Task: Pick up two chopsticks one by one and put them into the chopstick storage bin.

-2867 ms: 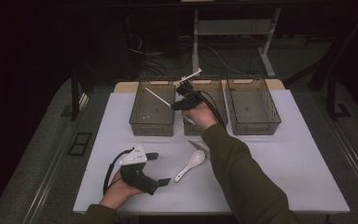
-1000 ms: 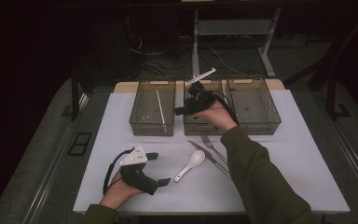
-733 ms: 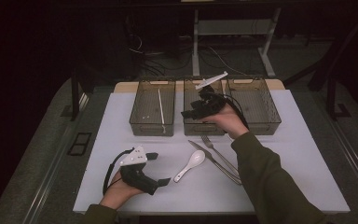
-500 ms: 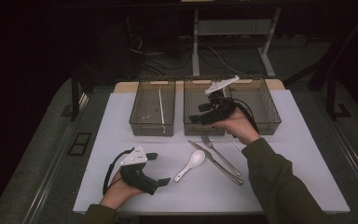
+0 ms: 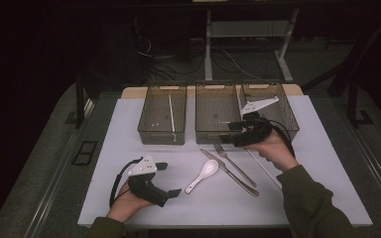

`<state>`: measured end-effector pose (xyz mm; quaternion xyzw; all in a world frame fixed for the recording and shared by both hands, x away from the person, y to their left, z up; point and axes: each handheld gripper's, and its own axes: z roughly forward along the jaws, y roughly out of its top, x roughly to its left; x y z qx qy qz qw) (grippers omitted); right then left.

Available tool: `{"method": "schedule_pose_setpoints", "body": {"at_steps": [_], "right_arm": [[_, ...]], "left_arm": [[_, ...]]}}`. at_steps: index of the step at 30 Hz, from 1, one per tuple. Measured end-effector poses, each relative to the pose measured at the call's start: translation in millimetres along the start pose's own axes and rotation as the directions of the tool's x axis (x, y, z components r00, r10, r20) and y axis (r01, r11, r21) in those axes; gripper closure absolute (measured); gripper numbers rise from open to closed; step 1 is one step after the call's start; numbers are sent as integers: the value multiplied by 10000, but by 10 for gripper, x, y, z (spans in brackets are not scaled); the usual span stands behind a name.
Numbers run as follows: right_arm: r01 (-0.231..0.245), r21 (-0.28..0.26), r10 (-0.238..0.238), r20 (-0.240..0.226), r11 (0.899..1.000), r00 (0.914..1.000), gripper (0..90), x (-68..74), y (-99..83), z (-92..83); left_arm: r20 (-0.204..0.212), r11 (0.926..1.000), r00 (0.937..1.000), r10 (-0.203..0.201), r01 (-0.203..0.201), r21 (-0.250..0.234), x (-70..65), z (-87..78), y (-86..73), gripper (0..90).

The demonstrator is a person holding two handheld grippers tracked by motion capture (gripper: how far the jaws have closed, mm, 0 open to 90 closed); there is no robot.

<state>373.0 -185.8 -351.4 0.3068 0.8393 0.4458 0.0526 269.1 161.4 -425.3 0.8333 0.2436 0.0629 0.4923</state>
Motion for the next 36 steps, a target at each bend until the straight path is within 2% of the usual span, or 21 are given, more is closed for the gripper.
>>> {"method": "schedule_pose_setpoints", "body": {"at_steps": [5, 13, 14, 17, 20, 21, 22, 30, 36], "right_arm": [[-255, 187, 250, 222, 9995, 9994, 410, -22, -253, -149], [-443, 425, 413, 698, 9981, 9967, 479, -48, -496, -300], [-544, 464, 507, 766, 9974, 9958, 496, -49, -568, -335], [-580, 466, 538, 865, 9972, 9948, 517, -53, -620, -365], [-772, 444, 732, 850, 9960, 9937, 551, -67, -713, -433], [-1049, 481, 1000, 951, 9933, 9904, 575, -62, -775, -480], [-1121, 555, 1065, 949, 9921, 9898, 586, -60, -806, -503], [-1060, 937, 927, 1361, 9899, 9863, 655, -29, -1020, -602], [-1294, 1542, 989, 1909, 9795, 9766, 692, -47, -1194, -601]], "left_arm": [[-6, 10000, 10000, 28, -28, -45, -1, -6, 4, 0], [3, 10000, 10000, 41, -41, -16, -4, -5, 0, 0], [-4, 10000, 10000, 39, -39, -32, -4, -6, 0, 0], [-9, 10000, 10000, 40, -40, -26, -2, -7, -1, 0], [1, 10000, 10000, 29, -29, -31, -8, -8, -1, 0], [-1, 10000, 10000, 43, -43, -31, -8, -10, 0, 0], [-8, 10000, 10000, 37, -38, -25, -8, -10, -1, 0], [-15, 10000, 10000, 3, -3, -4, -10, -5, -1, 0], [-7, 10000, 10000, 18, -18, 1, -8, -9, -3, 0]]}}
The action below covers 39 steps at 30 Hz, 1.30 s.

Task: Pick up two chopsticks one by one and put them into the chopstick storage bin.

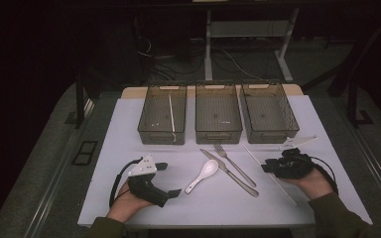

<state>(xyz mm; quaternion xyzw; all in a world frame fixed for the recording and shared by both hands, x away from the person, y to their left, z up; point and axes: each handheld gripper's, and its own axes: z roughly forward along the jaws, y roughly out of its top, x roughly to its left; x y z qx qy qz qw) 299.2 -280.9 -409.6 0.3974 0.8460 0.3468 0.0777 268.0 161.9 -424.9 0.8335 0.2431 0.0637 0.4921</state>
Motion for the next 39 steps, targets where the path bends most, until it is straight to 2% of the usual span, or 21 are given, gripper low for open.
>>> {"method": "schedule_pose_setpoints", "body": {"at_steps": [8, 11, 20, 26, 39], "right_arm": [[-165, 759, 116, 643, 9970, 9979, 757, 1, -204, 7], [-100, 884, 35, 732, 9960, 9973, 759, 3, -238, 10], [-365, 1220, 263, 839, 9919, 9961, 804, 22, -327, 43], [-205, 1386, 48, 1131, 9901, 9936, 817, 58, -333, 67], [-70, 1529, -74, 931, 9882, 9956, 836, 24, -349, 34]], "left_arm": [[-5, 10000, 10000, 14, -14, 25, -3, 1, 1, 0], [4, 10000, 10000, 30, -30, 55, -1, 1, 1, 0], [-12, 10000, 10000, 74, -74, 39, -2, 1, 1, 0], [-9, 9999, 9999, 105, -105, 55, -4, 2, 1, 0], [-10, 9999, 9999, 122, -122, 60, -3, -1, 1, 0]]}}
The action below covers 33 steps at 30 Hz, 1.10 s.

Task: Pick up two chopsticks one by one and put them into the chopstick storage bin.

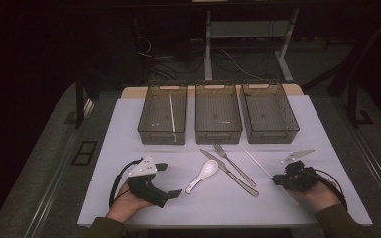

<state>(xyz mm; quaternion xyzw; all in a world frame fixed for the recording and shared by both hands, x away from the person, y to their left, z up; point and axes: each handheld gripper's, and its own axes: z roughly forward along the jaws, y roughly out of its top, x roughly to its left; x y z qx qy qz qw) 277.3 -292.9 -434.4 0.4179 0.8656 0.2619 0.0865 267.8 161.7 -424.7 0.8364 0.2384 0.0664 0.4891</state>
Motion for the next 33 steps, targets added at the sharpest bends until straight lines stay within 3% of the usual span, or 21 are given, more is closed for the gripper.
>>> {"method": "schedule_pose_setpoints", "body": {"at_steps": [11, 22, 26, 27, 33], "right_arm": [[233, 13, -233, -206, 9997, 9995, 842, -36, -44, -28], [836, -156, -834, 136, 9964, 9964, 844, 8, -79, -19], [647, -227, -644, 118, 9977, 9979, 845, -8, -65, -45], [459, -441, -464, -104, 9980, 9989, 845, -38, -57, -98], [88, -939, -127, -410, 9955, 9991, 845, -97, -50, -215]], "left_arm": [[-9, 10000, 10000, 8, -8, 11, 1, -4, -1, 0], [10, 10000, 10000, -15, 15, 49, -5, 7, 1, 0], [4, 10000, 10000, -58, 58, -10, -3, 2, -1, 0], [0, 10000, 10000, -69, 69, -8, -2, 3, -1, 0], [-4, 10000, 10000, 14, -14, 51, 4, 0, 1, 0]]}}
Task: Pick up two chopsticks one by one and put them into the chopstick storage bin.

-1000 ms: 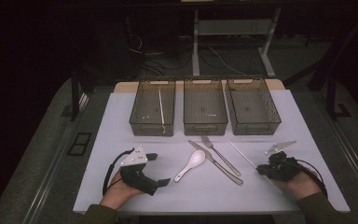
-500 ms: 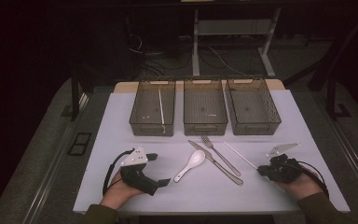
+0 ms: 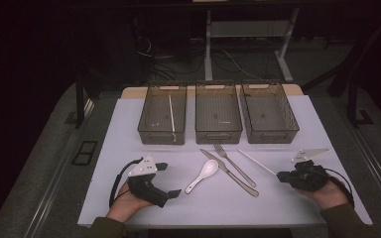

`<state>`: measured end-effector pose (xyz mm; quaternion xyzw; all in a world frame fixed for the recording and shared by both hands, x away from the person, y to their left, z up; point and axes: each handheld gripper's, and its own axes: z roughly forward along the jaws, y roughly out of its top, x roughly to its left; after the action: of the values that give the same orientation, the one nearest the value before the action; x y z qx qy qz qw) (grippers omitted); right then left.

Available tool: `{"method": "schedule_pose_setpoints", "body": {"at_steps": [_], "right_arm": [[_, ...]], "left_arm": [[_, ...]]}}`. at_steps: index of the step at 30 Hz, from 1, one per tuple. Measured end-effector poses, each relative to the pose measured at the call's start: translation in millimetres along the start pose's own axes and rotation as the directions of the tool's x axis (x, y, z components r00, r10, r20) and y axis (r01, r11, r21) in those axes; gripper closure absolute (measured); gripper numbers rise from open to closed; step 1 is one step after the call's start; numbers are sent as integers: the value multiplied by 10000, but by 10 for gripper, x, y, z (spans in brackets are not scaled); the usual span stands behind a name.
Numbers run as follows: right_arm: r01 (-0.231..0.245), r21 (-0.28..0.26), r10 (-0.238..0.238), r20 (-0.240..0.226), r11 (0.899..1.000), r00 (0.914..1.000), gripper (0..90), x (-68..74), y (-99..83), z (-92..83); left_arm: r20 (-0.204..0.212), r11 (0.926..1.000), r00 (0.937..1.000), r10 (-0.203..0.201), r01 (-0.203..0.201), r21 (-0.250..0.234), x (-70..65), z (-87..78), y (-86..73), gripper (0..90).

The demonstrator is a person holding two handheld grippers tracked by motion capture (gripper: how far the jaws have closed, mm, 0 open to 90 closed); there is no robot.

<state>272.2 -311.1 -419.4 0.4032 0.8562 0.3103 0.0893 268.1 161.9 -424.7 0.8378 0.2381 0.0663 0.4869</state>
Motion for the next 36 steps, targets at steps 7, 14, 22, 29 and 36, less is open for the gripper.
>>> {"method": "schedule_pose_setpoints", "body": {"at_steps": [7, 14, 22, 29, 36], "right_arm": [[-12, -434, 10, -45, 9991, 10000, 845, -2, 38, -106], [-66, -934, 27, -419, 9956, 9991, 844, 13, 113, -196], [12, -1598, -113, -624, 9871, 9980, 844, 17, 305, -267], [-87, -1874, -56, -758, 9822, 9971, 844, 34, 456, -293], [-138, -2077, -44, -868, 9781, 9962, 843, 15, 710, -232]], "left_arm": [[-22, 10000, 10000, -35, 35, -2, -5, 0, 0, 0], [-29, 10000, 10000, -10, 10, 8, -8, 2, 3, 0], [-15, 10000, 10000, 13, -13, 20, -4, 2, 3, 0], [-43, 9998, 9999, -149, 148, -98, -7, 7, -2, 0], [-67, 9999, 9999, -118, 117, -51, 4, 8, -6, 0]]}}
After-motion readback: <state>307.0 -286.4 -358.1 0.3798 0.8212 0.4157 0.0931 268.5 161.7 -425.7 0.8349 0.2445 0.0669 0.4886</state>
